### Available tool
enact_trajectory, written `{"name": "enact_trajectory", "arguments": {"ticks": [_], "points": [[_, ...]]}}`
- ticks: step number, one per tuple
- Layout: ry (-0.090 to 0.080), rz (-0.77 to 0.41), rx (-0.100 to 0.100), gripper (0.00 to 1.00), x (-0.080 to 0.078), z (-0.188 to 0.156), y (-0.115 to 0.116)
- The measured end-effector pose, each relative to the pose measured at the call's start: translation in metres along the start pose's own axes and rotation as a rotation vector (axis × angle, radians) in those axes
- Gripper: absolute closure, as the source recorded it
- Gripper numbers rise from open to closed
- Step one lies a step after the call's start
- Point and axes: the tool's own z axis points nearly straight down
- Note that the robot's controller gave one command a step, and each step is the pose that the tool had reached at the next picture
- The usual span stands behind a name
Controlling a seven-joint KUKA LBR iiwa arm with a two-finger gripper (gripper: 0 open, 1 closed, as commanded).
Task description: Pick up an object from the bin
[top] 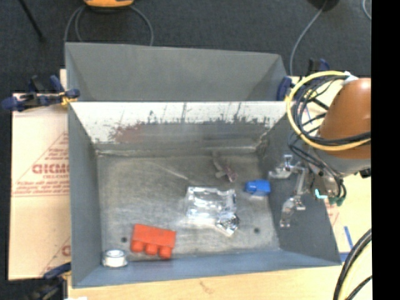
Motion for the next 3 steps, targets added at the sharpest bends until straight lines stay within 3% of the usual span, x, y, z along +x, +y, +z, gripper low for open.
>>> {"name": "enact_trajectory", "arguments": {"ticks": [1, 2, 3], "points": [[-0.01, 0.168, -0.003, 0.0, -0.047, 0.128, 0.098], [-0.008, 0.192, -0.004, 0.0, -0.028, 0.099, 0.142], [-0.005, 0.403, -0.003, 0.0, -0.013, 0.098, 0.125]]}}
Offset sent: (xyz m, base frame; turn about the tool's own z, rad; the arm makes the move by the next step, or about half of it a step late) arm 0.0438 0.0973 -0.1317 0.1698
